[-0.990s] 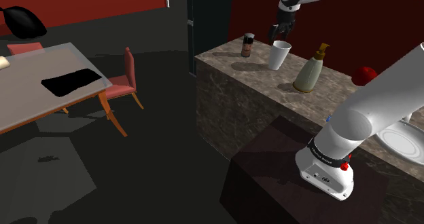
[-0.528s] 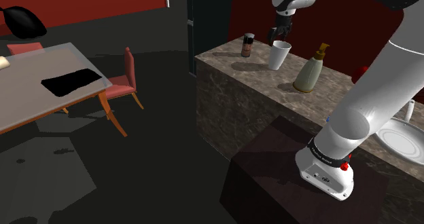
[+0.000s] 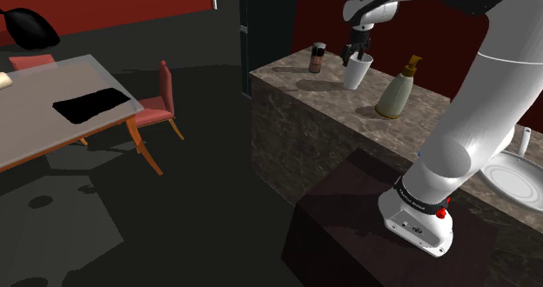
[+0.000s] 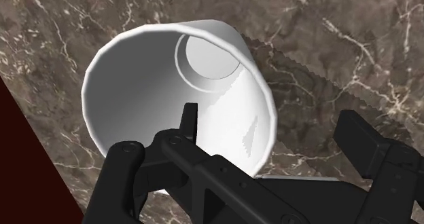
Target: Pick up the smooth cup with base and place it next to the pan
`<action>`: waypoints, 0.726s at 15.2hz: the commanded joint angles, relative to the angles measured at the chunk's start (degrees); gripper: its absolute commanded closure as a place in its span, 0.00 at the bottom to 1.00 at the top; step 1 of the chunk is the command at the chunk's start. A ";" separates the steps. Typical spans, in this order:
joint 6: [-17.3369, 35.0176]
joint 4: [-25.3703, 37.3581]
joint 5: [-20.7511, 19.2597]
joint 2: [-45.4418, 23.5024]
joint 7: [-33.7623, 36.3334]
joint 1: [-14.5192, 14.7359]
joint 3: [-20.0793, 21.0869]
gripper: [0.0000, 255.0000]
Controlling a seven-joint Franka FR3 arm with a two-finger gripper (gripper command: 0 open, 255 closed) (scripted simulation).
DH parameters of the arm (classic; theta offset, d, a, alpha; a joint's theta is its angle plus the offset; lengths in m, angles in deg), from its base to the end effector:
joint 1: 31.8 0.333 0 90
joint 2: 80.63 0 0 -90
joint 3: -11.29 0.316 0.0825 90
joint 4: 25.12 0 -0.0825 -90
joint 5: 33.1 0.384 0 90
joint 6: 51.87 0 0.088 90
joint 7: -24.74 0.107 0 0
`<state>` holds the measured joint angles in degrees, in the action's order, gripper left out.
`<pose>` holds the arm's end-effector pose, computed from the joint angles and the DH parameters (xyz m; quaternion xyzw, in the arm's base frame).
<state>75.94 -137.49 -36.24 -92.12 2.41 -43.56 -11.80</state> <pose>0.4989 -0.3387 0.3896 0.9934 -0.0877 0.0075 0.0738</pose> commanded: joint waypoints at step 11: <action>1.84 -0.64 0.53 -1.23 -0.39 -0.31 0.05 1.00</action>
<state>77.78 -138.13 -35.71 -93.35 2.02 -43.87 -11.74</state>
